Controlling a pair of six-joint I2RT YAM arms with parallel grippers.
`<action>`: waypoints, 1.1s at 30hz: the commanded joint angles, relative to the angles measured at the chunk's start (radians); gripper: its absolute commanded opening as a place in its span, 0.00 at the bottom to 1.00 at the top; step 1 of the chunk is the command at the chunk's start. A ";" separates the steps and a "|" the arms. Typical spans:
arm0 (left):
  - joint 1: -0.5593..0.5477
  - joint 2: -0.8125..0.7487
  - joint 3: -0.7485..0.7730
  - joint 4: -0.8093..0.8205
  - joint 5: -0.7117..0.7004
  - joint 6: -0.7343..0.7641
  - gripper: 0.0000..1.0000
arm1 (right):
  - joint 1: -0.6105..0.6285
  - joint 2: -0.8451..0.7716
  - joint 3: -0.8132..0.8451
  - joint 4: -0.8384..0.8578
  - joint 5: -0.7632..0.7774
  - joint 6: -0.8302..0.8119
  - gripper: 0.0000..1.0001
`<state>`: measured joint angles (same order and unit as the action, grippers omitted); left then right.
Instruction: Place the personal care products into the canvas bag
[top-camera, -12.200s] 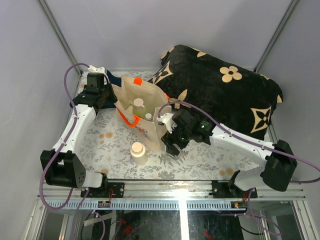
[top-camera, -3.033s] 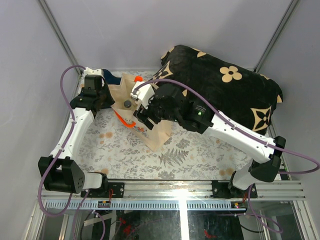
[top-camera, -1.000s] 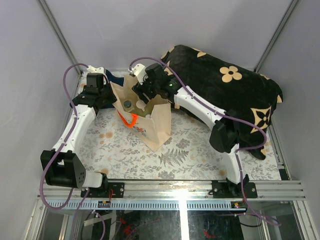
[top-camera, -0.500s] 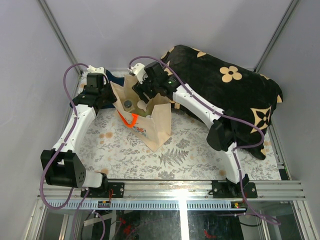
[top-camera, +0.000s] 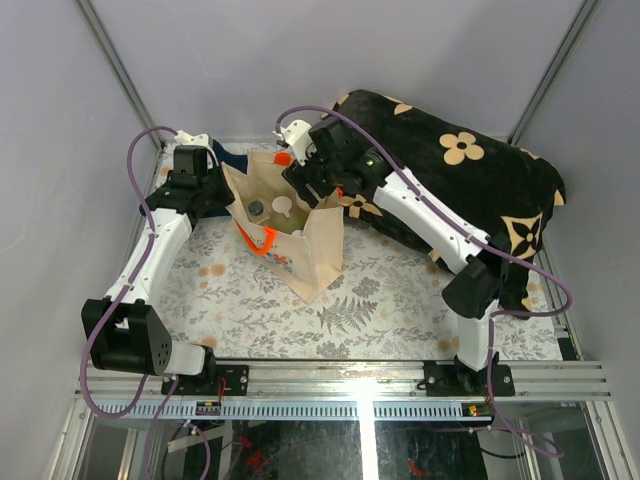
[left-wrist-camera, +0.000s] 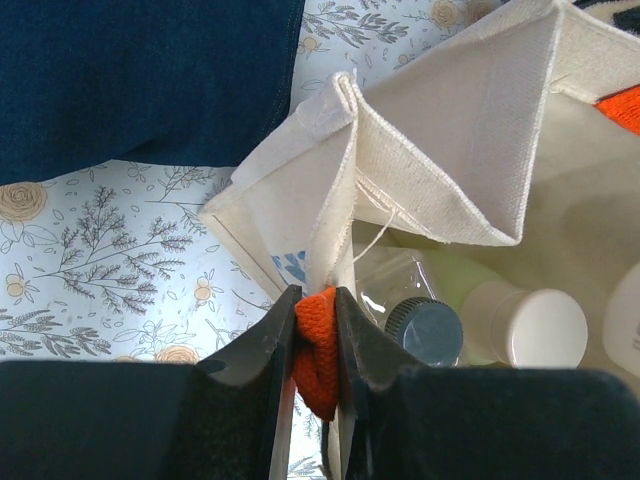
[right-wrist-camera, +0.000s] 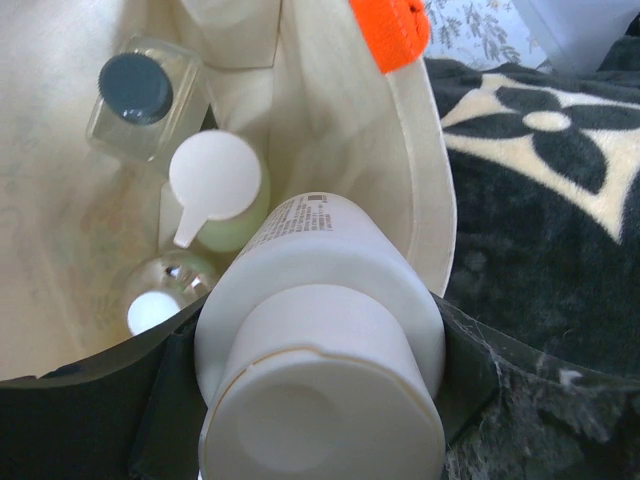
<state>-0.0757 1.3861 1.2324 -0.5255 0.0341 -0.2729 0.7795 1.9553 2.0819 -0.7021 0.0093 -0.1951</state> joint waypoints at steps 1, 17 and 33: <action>0.003 0.008 0.006 0.009 0.026 -0.005 0.00 | 0.003 -0.106 -0.027 0.017 -0.047 0.025 0.00; 0.004 -0.013 -0.009 -0.006 0.010 -0.006 0.00 | 0.031 -0.072 -0.065 -0.195 -0.213 -0.035 0.00; 0.004 0.004 0.005 -0.011 0.019 -0.002 0.00 | 0.056 -0.013 -0.091 -0.338 -0.236 -0.065 0.00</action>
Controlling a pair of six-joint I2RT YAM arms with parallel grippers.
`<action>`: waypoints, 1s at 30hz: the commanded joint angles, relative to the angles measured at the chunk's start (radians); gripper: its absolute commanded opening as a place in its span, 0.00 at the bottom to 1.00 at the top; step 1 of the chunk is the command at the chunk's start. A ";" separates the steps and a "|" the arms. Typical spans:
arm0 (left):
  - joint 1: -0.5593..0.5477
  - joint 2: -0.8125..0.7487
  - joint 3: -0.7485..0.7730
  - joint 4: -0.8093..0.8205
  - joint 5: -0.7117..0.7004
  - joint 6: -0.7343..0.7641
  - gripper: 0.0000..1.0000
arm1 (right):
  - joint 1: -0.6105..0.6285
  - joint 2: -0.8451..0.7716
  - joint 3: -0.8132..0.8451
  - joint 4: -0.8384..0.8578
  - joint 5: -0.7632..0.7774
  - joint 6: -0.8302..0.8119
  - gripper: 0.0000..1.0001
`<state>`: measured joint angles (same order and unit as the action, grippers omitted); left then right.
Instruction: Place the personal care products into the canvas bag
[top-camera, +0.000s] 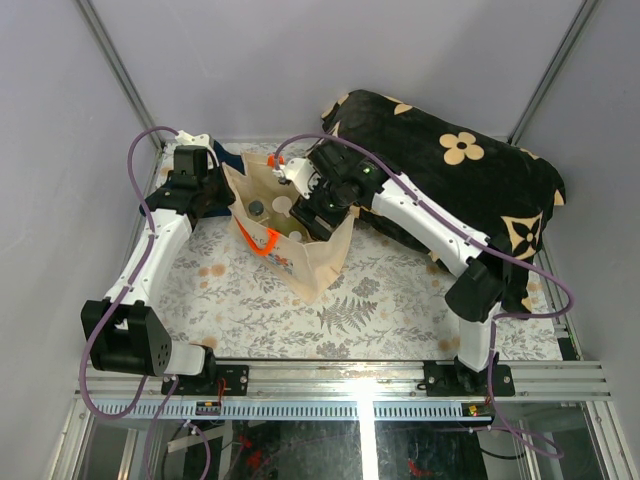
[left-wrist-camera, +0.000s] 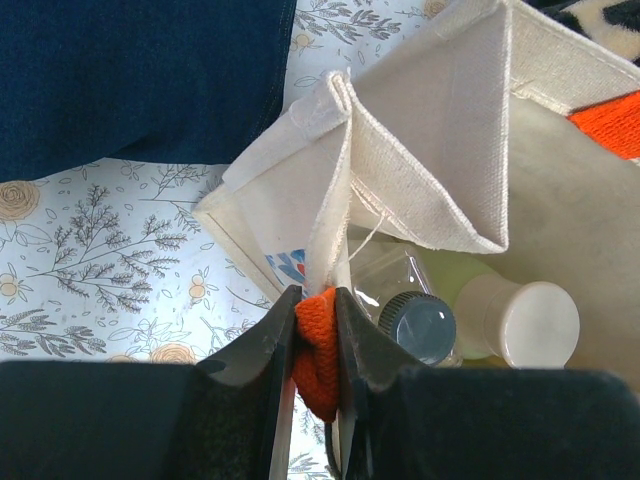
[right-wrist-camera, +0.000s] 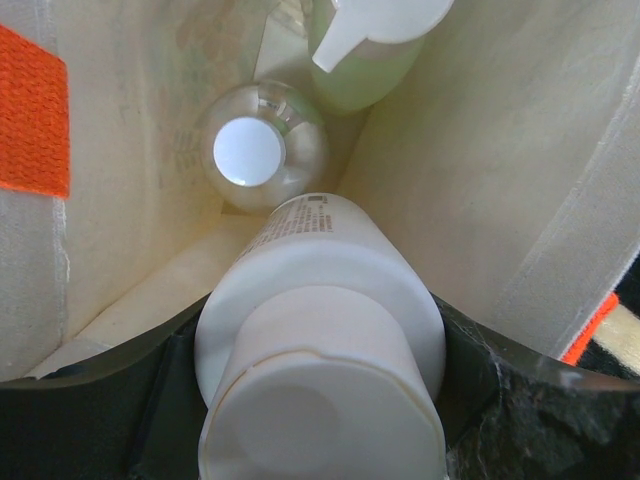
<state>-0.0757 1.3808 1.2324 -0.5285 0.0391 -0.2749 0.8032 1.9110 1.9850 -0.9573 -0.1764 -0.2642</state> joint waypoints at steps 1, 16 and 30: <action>0.004 0.010 0.006 -0.008 0.015 0.001 0.00 | 0.035 0.036 0.000 -0.072 -0.049 0.008 0.00; 0.003 0.010 0.001 -0.009 0.017 0.003 0.00 | 0.072 0.082 -0.029 -0.014 -0.045 0.047 0.45; 0.004 0.010 0.002 -0.005 0.020 0.003 0.00 | 0.072 -0.013 -0.002 0.045 0.051 0.077 0.99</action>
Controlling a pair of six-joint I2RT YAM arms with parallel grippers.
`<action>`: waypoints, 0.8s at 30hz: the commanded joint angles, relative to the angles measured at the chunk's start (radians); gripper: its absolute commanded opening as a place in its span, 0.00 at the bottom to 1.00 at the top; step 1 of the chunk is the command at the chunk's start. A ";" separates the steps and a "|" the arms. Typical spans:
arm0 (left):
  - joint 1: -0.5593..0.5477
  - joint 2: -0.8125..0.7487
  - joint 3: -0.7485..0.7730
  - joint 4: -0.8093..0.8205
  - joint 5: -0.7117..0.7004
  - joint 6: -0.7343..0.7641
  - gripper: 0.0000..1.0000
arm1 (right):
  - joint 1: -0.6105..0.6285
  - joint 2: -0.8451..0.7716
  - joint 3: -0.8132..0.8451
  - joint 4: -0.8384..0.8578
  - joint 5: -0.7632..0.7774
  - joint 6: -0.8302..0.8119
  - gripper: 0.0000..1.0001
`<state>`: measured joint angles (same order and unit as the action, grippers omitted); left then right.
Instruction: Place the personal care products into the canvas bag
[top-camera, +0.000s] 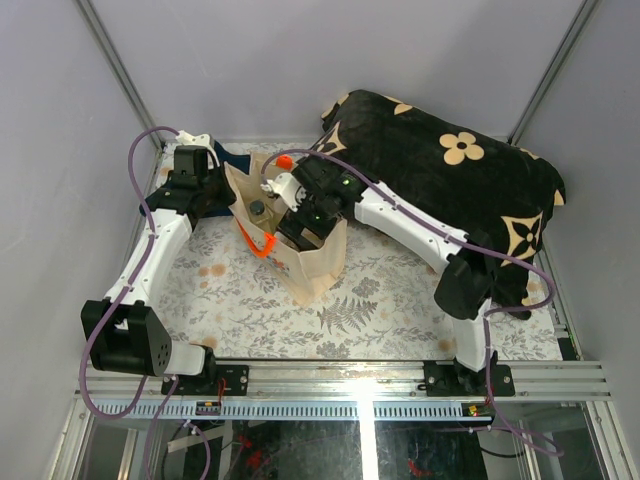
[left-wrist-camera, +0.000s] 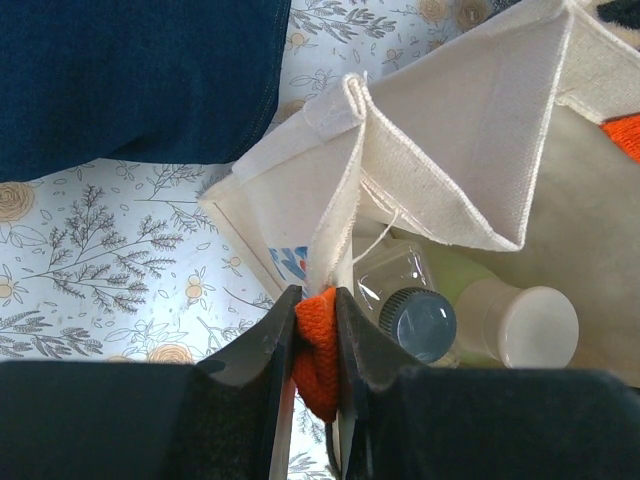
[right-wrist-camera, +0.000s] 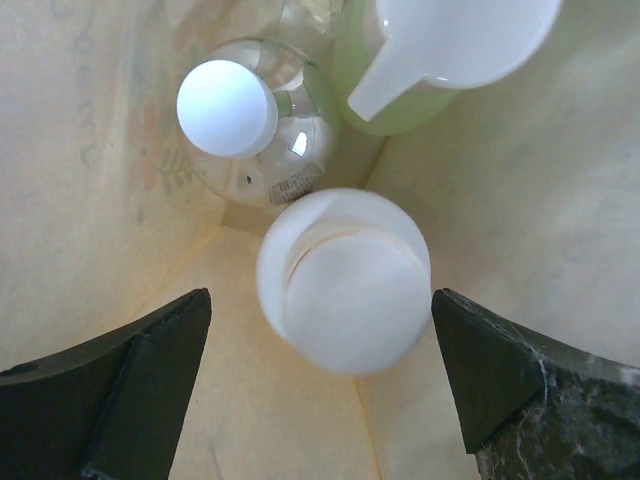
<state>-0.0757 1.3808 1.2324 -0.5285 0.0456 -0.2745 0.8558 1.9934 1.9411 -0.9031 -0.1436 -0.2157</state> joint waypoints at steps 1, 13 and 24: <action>0.003 0.009 0.001 -0.005 0.013 0.003 0.00 | 0.019 -0.101 0.053 -0.009 0.033 0.031 0.99; 0.003 0.013 0.046 -0.029 -0.012 0.014 0.13 | 0.016 -0.280 0.035 0.225 0.344 0.108 0.99; 0.003 -0.003 0.102 -0.056 -0.046 0.018 0.97 | -0.126 -0.292 -0.019 0.324 0.413 0.146 0.99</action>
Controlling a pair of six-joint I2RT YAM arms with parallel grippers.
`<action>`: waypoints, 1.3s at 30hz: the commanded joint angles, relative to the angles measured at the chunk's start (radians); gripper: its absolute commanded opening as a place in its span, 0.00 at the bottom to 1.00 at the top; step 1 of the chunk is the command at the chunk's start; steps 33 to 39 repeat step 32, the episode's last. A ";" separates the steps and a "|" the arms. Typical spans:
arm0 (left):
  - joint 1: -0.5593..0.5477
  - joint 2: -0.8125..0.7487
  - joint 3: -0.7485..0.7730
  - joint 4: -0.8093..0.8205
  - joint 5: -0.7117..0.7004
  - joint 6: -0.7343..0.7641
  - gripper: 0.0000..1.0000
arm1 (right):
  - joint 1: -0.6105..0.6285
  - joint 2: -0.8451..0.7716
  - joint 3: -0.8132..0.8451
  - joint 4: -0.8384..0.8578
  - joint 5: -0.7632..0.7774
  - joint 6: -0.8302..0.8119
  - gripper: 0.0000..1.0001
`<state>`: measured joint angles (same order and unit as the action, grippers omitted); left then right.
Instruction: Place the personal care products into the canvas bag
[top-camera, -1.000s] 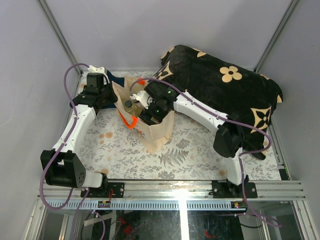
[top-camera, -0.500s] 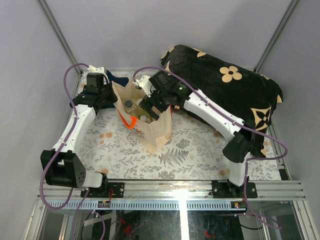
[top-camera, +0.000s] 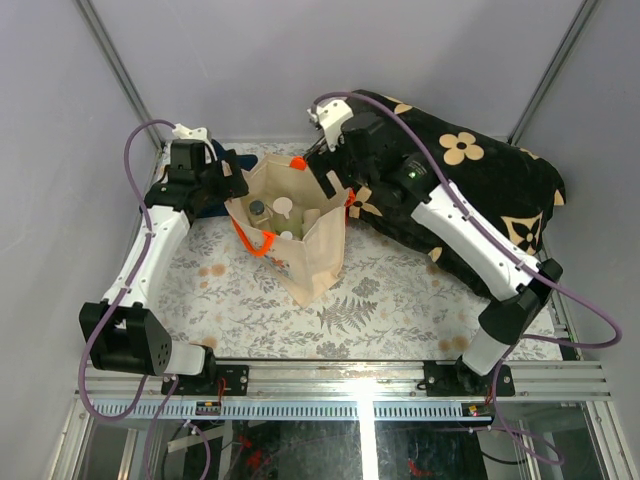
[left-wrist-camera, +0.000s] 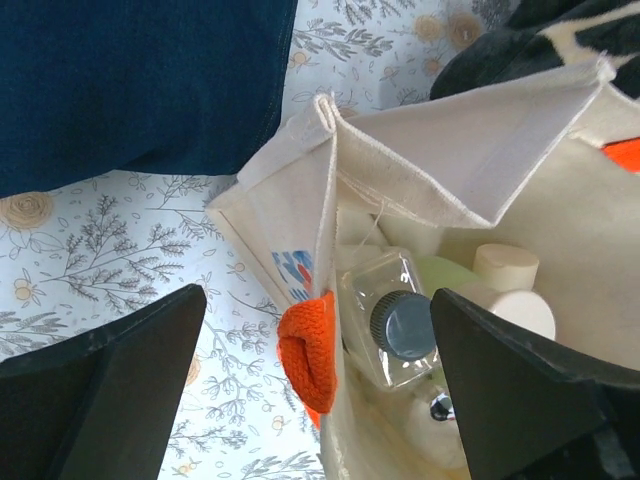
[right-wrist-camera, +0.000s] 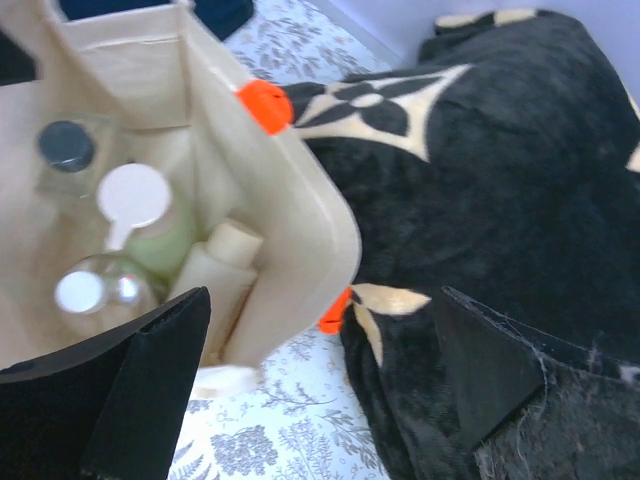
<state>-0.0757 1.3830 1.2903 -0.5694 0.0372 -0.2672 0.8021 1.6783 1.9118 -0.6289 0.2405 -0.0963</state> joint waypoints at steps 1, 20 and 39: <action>0.004 -0.012 0.049 -0.019 -0.052 0.009 1.00 | -0.099 0.026 0.011 0.056 0.009 0.035 0.99; 0.014 -0.148 0.184 -0.148 -0.362 0.028 1.00 | -0.489 -0.083 -0.202 0.102 -0.046 0.067 0.99; 0.014 -0.179 0.150 -0.136 -0.356 0.051 1.00 | -0.496 -0.114 -0.242 0.111 -0.043 0.059 0.99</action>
